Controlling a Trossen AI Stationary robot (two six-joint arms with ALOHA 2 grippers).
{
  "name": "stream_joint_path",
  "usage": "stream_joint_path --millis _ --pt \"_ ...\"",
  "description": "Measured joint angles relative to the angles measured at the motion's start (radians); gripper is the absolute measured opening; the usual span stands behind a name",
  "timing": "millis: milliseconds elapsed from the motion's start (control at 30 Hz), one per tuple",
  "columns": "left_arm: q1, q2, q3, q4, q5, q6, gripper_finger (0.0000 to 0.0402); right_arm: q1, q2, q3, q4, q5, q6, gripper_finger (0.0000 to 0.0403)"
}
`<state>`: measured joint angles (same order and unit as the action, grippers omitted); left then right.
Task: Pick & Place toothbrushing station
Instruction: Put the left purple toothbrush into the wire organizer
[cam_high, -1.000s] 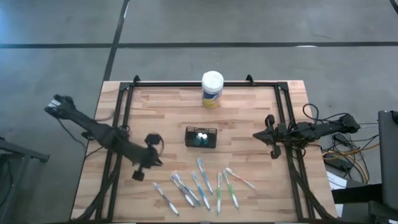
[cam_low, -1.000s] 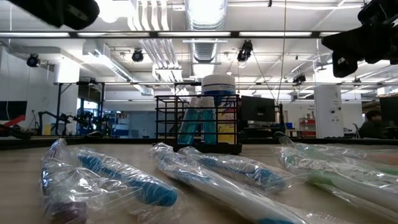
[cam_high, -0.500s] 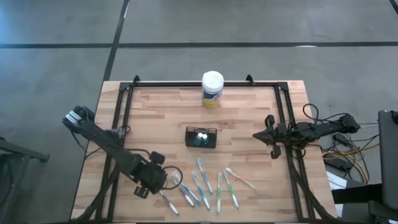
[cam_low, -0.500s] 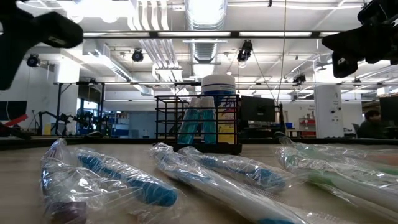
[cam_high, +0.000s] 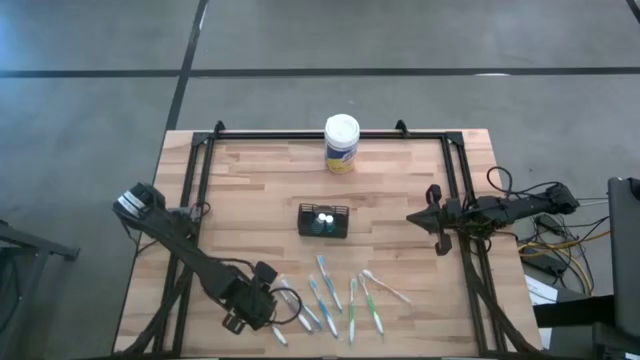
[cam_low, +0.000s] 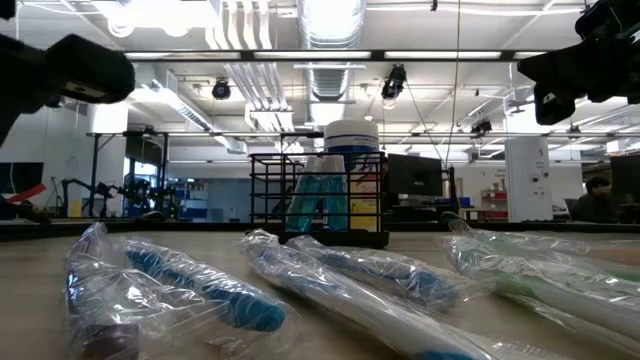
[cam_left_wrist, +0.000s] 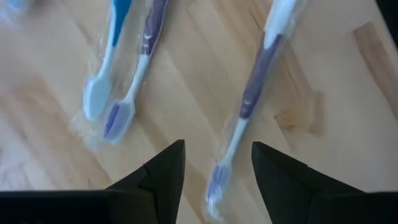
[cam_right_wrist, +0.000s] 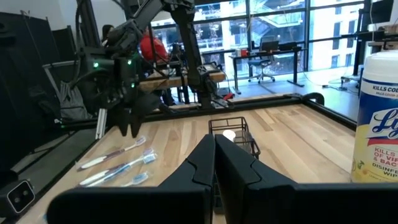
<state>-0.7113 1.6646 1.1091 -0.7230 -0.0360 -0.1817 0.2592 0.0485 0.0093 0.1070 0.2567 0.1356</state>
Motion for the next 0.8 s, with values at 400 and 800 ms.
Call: stream_joint_path --millis 400,800 --pt "-0.013 0.130 0.002 0.063 0.053 0.032 0.0190 0.000 0.000 0.000 0.000 -0.004 0.001 0.0008" --pt "-0.012 0.166 -0.015 0.069 0.043 0.104 0.0096 0.000 0.000 0.000 0.000 -0.004 0.000 0.0008"
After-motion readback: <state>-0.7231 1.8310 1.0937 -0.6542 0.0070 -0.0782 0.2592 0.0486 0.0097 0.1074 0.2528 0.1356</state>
